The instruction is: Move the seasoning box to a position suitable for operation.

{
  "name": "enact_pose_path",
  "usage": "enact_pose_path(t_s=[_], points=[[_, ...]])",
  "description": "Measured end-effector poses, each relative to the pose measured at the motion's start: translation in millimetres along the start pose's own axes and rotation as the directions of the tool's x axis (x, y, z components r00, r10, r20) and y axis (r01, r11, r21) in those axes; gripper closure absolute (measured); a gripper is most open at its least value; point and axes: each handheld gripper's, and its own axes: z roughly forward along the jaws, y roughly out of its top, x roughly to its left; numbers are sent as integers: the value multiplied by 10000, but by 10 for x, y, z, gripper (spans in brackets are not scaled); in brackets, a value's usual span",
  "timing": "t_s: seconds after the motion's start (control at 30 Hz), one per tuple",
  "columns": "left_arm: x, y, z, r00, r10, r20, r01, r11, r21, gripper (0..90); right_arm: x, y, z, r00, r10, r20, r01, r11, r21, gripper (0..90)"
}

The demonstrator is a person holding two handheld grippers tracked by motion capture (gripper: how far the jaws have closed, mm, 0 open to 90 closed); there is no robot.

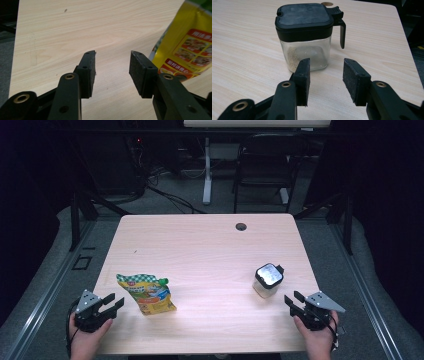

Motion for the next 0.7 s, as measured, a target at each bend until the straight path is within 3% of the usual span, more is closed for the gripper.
enact_pose_path(t_s=[0.03, 0.13, 0.37, 0.47, 0.53, 0.6, 0.7], points=[[-18, 5, 6, 9999, -33, -113, 32, 9999, -116, 563, -10, -5, 0, 10000, 54, -34, -54, 10000, -34, 575], [-35, 10, 8, 9999, -65, 105, 67, 9997, -221, 559, -35, -22, 15, 9994, 321, -162, -318, 9994, 164, 557], [-23, -5, 34, 9994, -46, 344, 44, 10000, 59, 544, -23, -8, 43, 9992, 362, -162, -357, 9989, 292, 524], [-6, -15, 26, 9984, -272, 503, 271, 9996, 36, 531, -19, 24, 82, 9991, 389, -154, -384, 9987, 322, 521], [12, -18, 27, 9957, -626, 687, 625, 9980, 36, 521, -18, 66, 104, 9991, 378, -200, -371, 9987, 341, 534], [18, -19, 36, 9930, -807, 867, 811, 9967, -19, 503, -17, 121, 136, 9990, 268, -348, -256, 9991, 335, 559], [20, -15, 21, 9915, -843, 992, 845, 9964, 20, 498, -19, 199, 196, 9987, -338, -375, 361, 9975, 607, 633]])
